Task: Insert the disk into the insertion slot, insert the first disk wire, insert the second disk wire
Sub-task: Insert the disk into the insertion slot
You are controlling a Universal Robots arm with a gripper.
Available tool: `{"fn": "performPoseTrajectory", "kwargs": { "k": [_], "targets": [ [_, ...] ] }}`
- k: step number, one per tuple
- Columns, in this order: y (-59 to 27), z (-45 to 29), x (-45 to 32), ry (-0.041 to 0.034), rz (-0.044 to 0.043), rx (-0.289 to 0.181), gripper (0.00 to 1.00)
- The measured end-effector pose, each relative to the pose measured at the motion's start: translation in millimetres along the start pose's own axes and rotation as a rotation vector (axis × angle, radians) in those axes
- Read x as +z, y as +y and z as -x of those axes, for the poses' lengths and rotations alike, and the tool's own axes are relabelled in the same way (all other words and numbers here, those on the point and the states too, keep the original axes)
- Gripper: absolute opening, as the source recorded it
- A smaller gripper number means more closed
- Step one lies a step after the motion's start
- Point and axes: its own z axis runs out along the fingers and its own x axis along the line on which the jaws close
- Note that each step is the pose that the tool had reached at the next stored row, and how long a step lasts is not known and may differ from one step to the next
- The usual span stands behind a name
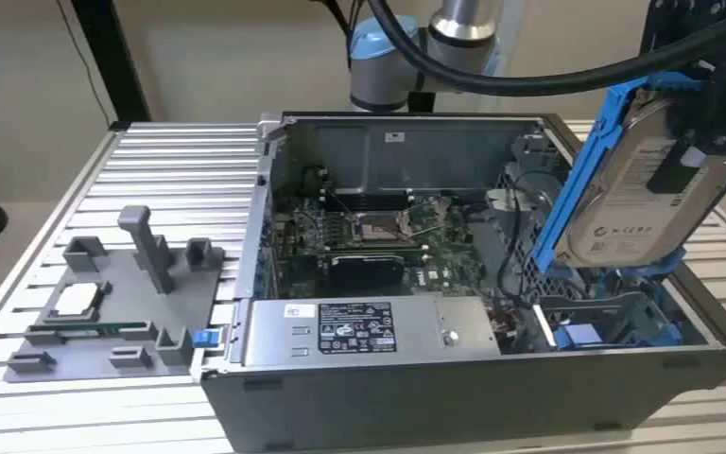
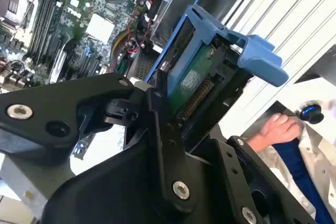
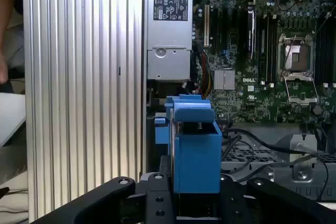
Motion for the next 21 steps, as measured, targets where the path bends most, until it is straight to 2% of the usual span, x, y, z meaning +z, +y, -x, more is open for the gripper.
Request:
{"fn": "performPoseTrajectory", "kwargs": {
  "k": [21],
  "targets": [
    [-0.2, 0.0, 5.5, -0.0001, -0.0023, 0.0, 0.0]
  ]
}}
